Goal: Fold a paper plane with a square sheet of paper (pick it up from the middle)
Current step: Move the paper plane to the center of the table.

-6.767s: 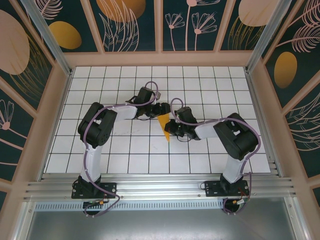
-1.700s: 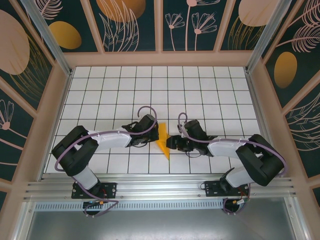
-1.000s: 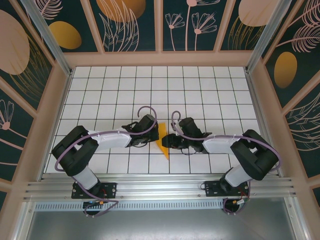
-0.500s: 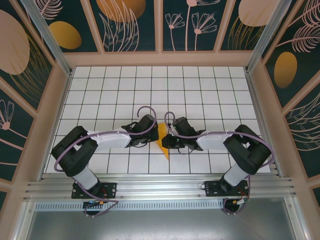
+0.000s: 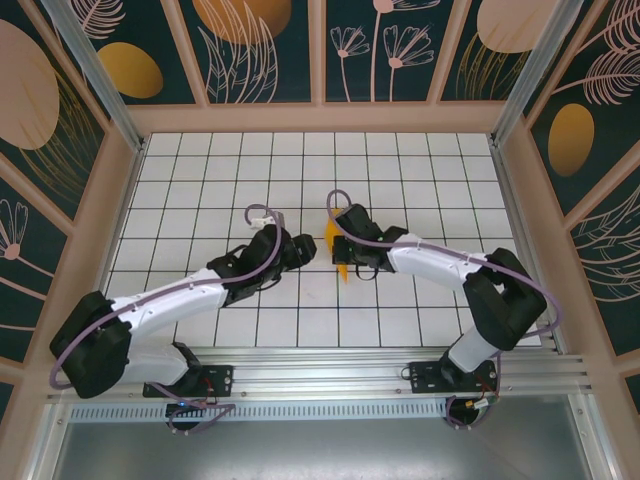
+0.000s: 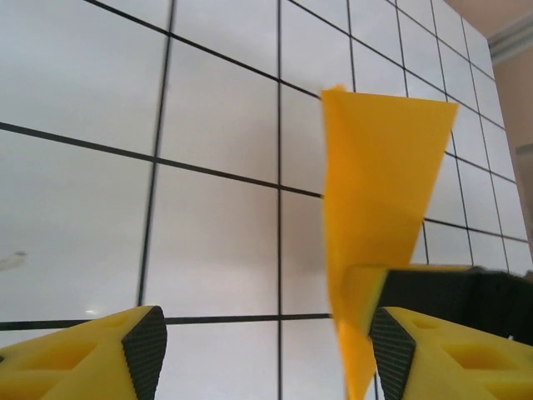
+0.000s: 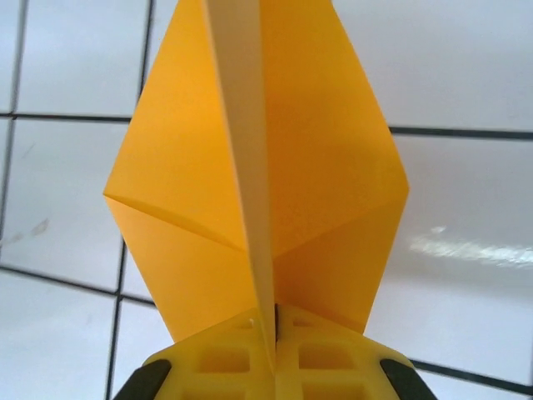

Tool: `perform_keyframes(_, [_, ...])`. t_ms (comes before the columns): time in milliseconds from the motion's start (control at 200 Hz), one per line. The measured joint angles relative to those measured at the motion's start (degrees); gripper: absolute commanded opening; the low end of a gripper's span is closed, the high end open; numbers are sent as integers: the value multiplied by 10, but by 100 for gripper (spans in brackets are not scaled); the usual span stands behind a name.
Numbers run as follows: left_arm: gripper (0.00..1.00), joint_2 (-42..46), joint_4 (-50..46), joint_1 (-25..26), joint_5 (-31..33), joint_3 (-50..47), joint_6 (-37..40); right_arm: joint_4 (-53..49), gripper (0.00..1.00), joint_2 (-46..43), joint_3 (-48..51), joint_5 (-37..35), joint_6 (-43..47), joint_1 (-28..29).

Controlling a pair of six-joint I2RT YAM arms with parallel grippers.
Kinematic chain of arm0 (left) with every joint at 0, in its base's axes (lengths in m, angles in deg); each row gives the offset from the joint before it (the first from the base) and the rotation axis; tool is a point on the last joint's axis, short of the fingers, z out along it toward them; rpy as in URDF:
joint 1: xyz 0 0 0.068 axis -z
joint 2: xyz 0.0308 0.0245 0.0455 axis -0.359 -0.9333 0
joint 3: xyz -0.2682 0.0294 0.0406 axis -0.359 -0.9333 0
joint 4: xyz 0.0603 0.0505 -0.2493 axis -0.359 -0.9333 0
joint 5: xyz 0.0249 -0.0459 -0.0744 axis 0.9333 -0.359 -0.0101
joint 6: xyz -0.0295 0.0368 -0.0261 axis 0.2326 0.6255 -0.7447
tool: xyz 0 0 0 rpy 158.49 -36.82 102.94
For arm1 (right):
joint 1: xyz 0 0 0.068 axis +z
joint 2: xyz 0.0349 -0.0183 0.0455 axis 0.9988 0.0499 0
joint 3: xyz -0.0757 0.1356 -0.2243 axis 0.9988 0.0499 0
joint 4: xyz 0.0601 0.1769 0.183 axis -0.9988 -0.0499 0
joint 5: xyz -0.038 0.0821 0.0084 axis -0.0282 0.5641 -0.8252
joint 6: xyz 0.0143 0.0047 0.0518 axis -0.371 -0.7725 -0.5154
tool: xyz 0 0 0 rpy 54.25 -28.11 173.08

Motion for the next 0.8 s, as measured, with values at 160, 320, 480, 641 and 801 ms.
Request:
perform_keyframes(160, [69, 33, -5, 0, 37, -38, -12, -43, 10, 79, -58, -21, 2, -12])
perform_keyframes(320, [69, 50, -12, 0, 54, -53, -19, -74, 10, 156, -111, -27, 2, -13])
perform_keyframes(480, [69, 54, -13, 0, 63, -56, -21, -85, 21, 188, -135, -27, 3, -13])
perform_keyframes(641, [69, 54, -14, 0, 64, -59, -21, -87, 28, 196, -147, -29, 2, -13])
perform_keyframes(801, [69, 50, -13, -1, 64, -59, -21, -88, 29, 202, -151, -30, 0, -13])
